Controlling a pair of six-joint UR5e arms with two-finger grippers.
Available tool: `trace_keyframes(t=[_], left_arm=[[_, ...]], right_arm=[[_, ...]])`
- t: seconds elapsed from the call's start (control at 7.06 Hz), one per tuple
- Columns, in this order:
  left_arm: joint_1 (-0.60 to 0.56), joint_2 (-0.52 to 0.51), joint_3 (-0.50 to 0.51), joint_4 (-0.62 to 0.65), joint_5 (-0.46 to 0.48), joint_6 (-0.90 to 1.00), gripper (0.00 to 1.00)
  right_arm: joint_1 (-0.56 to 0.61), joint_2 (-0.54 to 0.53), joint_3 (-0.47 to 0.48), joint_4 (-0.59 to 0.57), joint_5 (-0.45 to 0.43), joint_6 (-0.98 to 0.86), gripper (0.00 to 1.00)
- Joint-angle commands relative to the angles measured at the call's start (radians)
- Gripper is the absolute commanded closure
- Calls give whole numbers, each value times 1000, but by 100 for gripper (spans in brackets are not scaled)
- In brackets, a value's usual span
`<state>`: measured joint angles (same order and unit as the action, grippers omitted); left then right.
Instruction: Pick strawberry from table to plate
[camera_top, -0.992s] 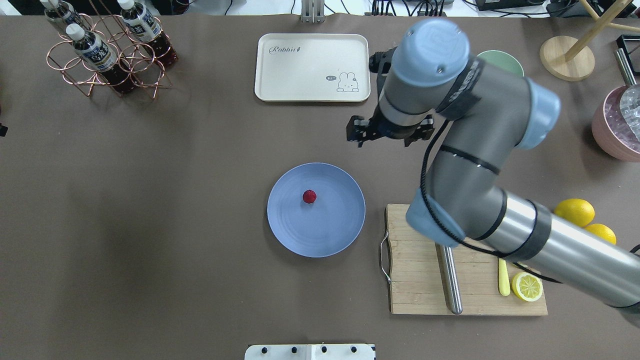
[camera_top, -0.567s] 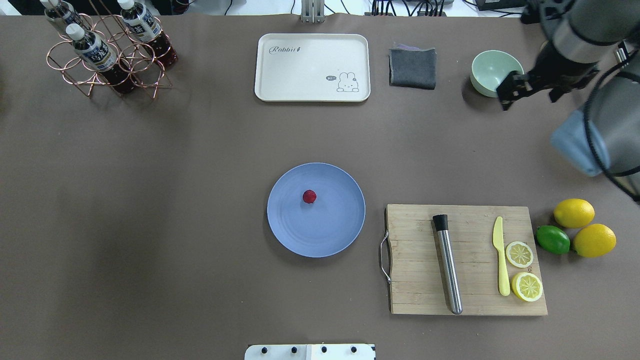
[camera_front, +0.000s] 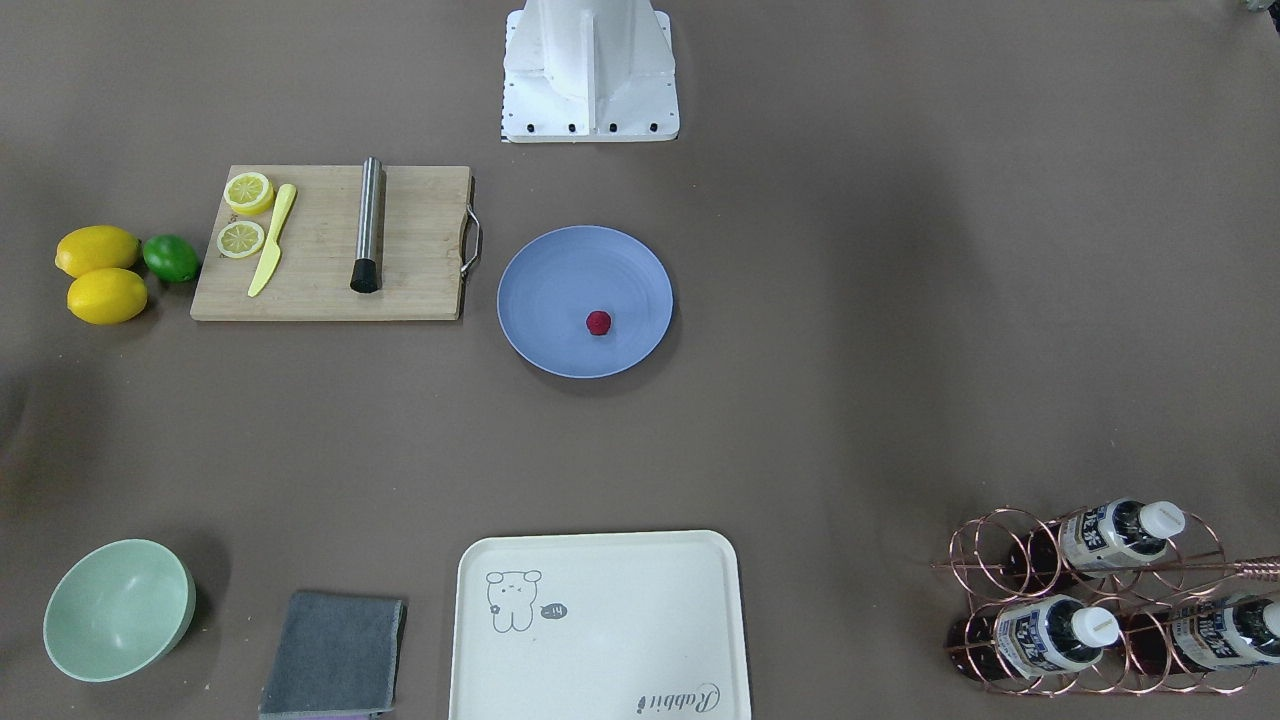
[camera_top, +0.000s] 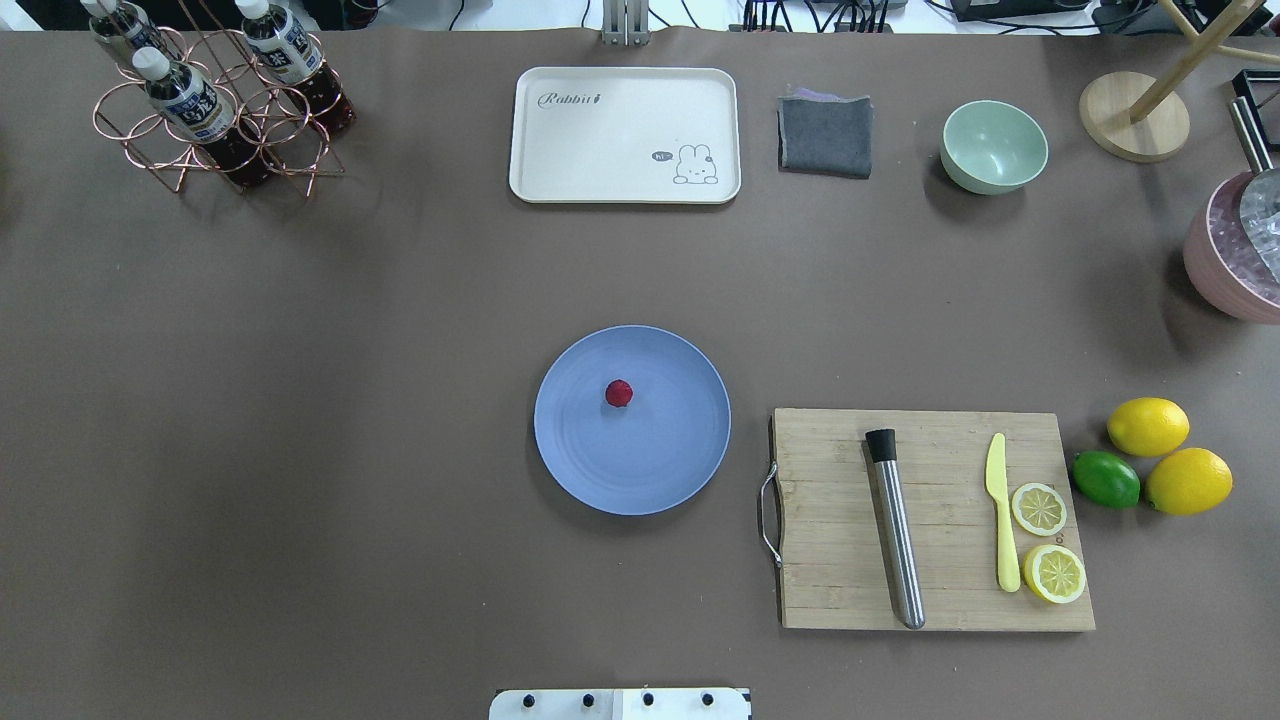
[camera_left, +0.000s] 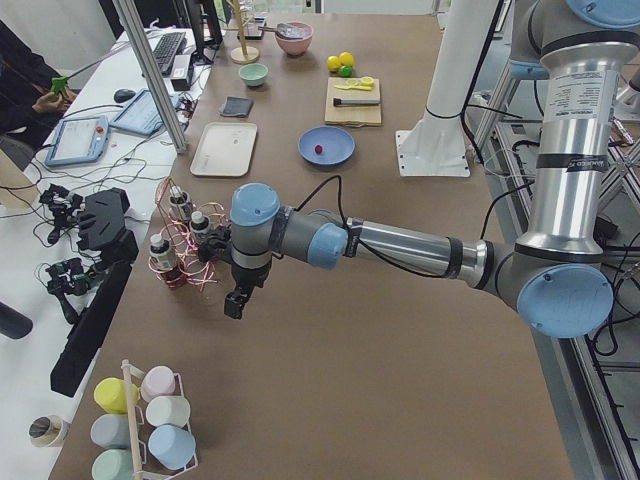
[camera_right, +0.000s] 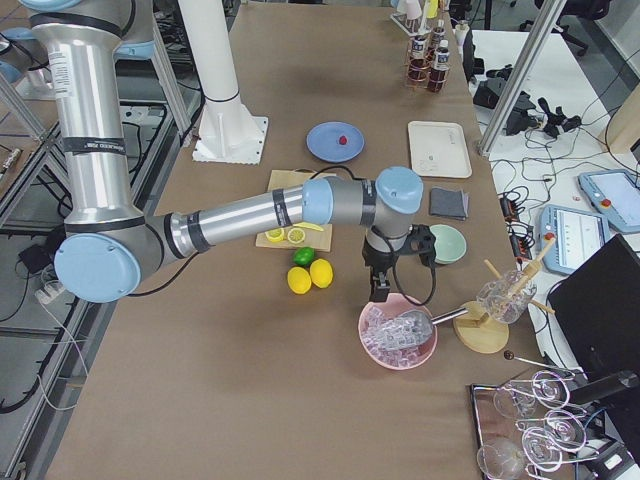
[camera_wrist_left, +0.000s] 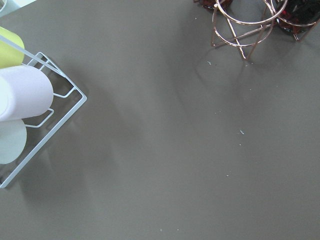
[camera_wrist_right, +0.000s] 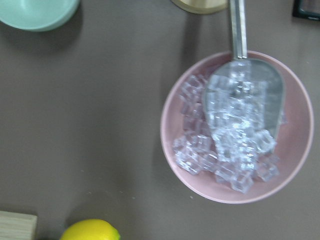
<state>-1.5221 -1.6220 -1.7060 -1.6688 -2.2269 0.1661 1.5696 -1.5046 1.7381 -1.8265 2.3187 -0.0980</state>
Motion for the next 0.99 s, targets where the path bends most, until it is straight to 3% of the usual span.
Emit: trace_keyframes(t=[0.0,0.85], left_arm=[[-20,-6,20,57,-2,46,2],[-20,-6,28,54,-2,39,2]], right_arm=[[96,-20,-127,117,10,-66,0],[96,-3,-141,124,2,-58,0]])
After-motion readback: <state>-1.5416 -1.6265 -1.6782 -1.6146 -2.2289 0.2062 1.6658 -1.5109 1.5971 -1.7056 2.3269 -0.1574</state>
